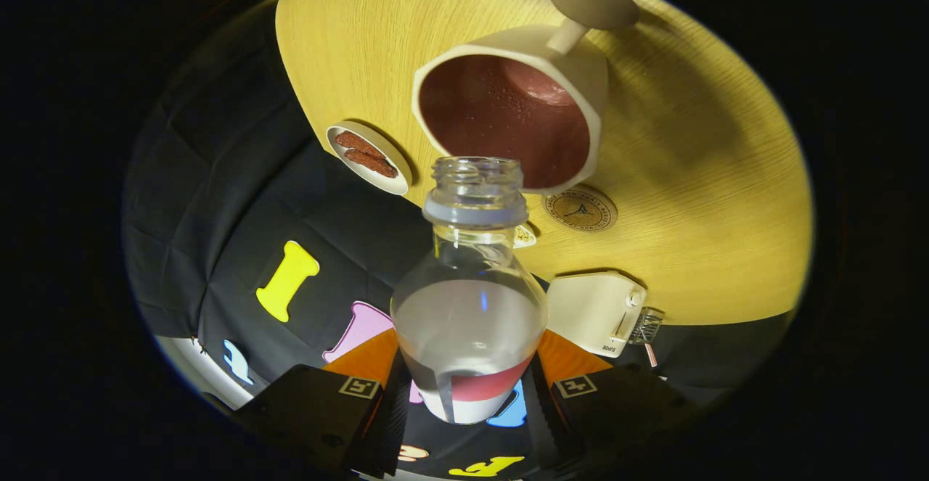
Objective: Take the bottle from table, then pour the juice into the cup, finally place the bottle on the coaster
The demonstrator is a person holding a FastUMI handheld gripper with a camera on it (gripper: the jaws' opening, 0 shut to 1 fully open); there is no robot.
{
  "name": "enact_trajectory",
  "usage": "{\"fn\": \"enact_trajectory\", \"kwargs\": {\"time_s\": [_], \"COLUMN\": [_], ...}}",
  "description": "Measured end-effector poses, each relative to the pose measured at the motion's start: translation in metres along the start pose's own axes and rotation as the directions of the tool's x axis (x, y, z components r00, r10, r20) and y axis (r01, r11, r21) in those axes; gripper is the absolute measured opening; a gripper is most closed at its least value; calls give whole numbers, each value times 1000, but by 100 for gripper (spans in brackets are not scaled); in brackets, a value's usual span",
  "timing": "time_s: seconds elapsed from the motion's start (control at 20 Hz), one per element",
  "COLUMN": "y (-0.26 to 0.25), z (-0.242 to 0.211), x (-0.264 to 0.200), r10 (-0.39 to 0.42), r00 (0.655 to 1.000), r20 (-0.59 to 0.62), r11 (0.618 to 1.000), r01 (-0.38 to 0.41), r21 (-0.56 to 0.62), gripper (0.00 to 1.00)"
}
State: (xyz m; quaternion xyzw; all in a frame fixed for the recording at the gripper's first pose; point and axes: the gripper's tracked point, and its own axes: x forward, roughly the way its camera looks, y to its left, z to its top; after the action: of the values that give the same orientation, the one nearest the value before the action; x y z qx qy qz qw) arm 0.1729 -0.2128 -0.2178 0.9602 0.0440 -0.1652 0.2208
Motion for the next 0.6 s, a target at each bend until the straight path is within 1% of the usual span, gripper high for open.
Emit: {"fn": "enact_trajectory", "kwargs": {"time_s": [0.2, 0.4, 0.5, 0.55, 0.6], "y": [2, -1, -7, -10, -13], "z": [0, -5, -10, -12, -14], "x": [-4, -14, -19, -22, -24], "r10": [30, 59, 65, 71, 79], "r00": [999, 998, 997, 997, 996], "r20": [13, 29, 32, 32, 31], "r11": [999, 988, 972, 958, 936], "r01": [-30, -55, -56, -59, -63], "r21": [-36, -142, -230, -280, -346], "gripper": [72, 72, 72, 71, 71]}}
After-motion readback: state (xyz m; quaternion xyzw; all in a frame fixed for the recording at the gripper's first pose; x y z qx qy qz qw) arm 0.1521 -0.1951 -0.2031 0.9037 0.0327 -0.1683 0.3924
